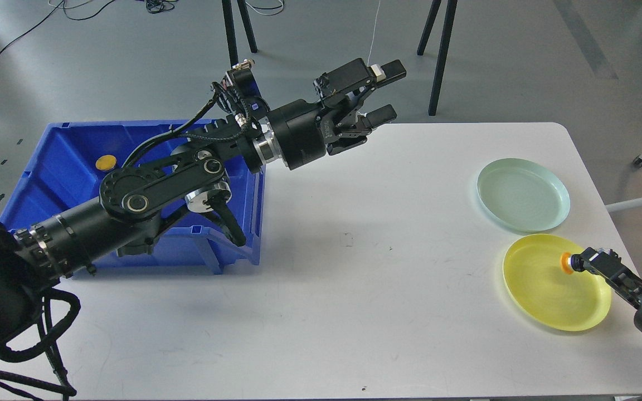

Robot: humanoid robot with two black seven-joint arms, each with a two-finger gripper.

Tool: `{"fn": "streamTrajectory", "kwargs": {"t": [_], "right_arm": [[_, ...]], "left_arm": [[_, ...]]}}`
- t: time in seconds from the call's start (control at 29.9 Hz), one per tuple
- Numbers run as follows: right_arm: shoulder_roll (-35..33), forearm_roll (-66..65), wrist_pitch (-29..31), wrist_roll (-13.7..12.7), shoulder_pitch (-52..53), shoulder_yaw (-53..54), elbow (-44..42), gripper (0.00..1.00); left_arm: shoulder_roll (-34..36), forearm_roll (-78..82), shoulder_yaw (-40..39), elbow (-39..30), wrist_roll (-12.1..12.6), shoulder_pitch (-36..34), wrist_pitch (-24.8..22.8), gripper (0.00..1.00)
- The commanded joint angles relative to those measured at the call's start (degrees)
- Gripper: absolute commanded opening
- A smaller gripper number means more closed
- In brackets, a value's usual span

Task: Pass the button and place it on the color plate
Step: 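Open the right gripper to drop the button onto the yellow plate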

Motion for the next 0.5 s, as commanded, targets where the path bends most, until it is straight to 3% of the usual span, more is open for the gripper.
{"fn": "streamTrajectory", "kwargs": {"t": [0.0,0.33,0.47], "right_arm": [[0.01,0.00,0.01,0.06,-0.23,-0.03,0.00,0.45],[0.10,0.26,-0.26,0.15,0.03,-1.61,0.17,0.55],[0.10,0.78,-0.26,0.06,1.61,-0.65,0.26,0.78]], "left_arm": [[-0.01,0.00,0.00,0.00,0.00,0.00,-0.01,0.99],[0.08,0.00,0.00,0.00,0.00,0.00,-0.01,0.99],[0.07,-0.08,0.00,0.00,0.00,0.00,0.08,0.99]]}}
